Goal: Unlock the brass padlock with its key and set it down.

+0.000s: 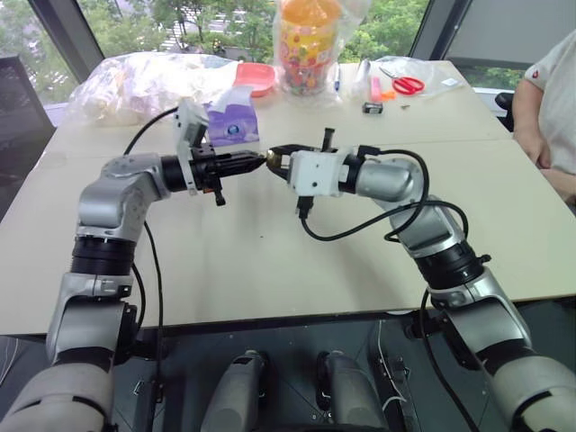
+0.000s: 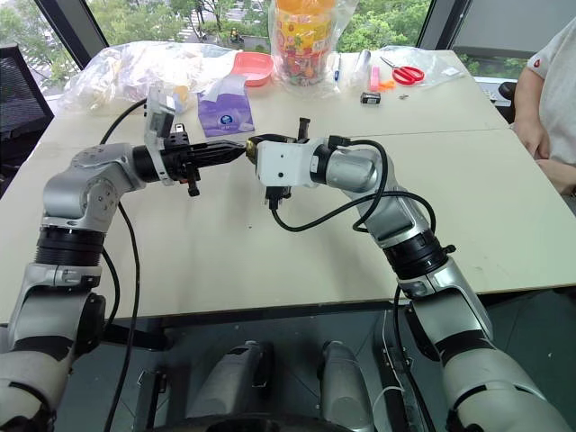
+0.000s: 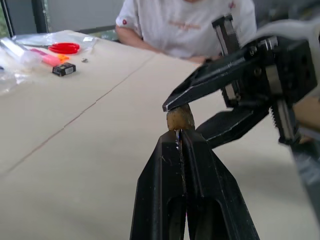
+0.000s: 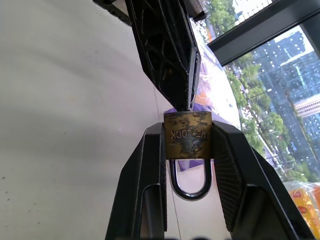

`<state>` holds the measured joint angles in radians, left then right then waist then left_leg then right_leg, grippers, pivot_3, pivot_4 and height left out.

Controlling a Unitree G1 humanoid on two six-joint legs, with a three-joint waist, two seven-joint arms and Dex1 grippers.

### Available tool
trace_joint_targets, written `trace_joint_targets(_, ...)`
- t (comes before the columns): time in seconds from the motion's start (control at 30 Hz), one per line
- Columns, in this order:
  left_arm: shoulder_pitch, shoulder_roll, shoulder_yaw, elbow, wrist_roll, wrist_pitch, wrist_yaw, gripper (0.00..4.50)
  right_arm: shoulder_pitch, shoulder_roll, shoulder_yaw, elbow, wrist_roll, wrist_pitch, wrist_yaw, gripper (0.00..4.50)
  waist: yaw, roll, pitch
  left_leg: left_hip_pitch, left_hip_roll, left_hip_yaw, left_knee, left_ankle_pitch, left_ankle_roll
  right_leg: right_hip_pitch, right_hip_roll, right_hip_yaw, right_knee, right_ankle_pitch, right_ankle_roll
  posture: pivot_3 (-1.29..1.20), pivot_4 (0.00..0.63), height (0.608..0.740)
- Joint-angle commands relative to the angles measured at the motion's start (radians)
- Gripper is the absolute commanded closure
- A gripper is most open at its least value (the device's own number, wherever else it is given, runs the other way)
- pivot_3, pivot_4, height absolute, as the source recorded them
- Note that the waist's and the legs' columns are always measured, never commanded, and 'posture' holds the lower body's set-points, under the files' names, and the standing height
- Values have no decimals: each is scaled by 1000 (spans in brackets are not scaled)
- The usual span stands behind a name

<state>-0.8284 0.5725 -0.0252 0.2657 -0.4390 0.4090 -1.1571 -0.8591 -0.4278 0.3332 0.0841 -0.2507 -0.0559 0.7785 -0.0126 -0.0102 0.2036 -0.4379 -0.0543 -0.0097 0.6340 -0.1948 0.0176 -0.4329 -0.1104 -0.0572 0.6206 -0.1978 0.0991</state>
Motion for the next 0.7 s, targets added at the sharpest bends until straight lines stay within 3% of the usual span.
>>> trace_joint_targets(0.03, -3, 8, -68, -32, 98, -154, -48, 4446, -21, 11, -16, -50, 15, -14, -7, 3802, 0, 0, 0, 0, 0, 0, 0, 0, 0, 0, 0, 0, 0, 0, 0, 0, 150, 740)
trace_joint_targets(0.27, 7, 14, -98, 9, 196, -344, -101, 4446, -24, 15, -16, -42, 14, -8, 1, 3802, 0, 0, 0, 0, 0, 0, 0, 0, 0, 0, 0, 0, 0, 0, 0, 0, 150, 740)
trace_joint_targets(0.33, 2, 10, -84, 22, 173, -265, -102, 4446, -26, 16, -16, -38, 12, -10, 0, 3802, 0, 0, 0, 0, 0, 0, 0, 0, 0, 0, 0, 0, 0, 0, 0, 0, 150, 740)
trace_joint_targets(0.4, -28, -2, -30, 26, 61, -36, -94, 4446, -30, 18, -15, -34, 8, -12, -5, 3802, 0, 0, 0, 0, 0, 0, 0, 0, 1, 0, 0, 0, 0, 0, 0, 0, 150, 740)
trace_joint_targets(0.5, -72, 6, 43, 32, -92, 249, -112, 3601, -34, 19, -15, -30, 3, -14, -12, 3802, -3, 0, 0, 0, 0, 0, 3, -1, 2, 0, 0, 0, 4, -1, 1, 0, 150, 740)
trace_joint_targets(0.6, -74, 20, 57, 17, -112, 331, -91, 2392, -33, 17, -17, -31, 1, -15, -14, 3802, -5, 0, 0, 0, 0, 0, 5, -1, 3, 0, 0, 0, 7, -1, 2, 0, 150, 740)
trace_joint_targets(0.7, -76, 20, 89, 16, -141, 364, -77, 2392, -33, 14, -17, -28, -3, -18, -17, 3802, -4, 0, 0, 0, 0, 0, 7, -1, 3, 0, 0, 0, 8, -1, 2, 0, 150, 740)
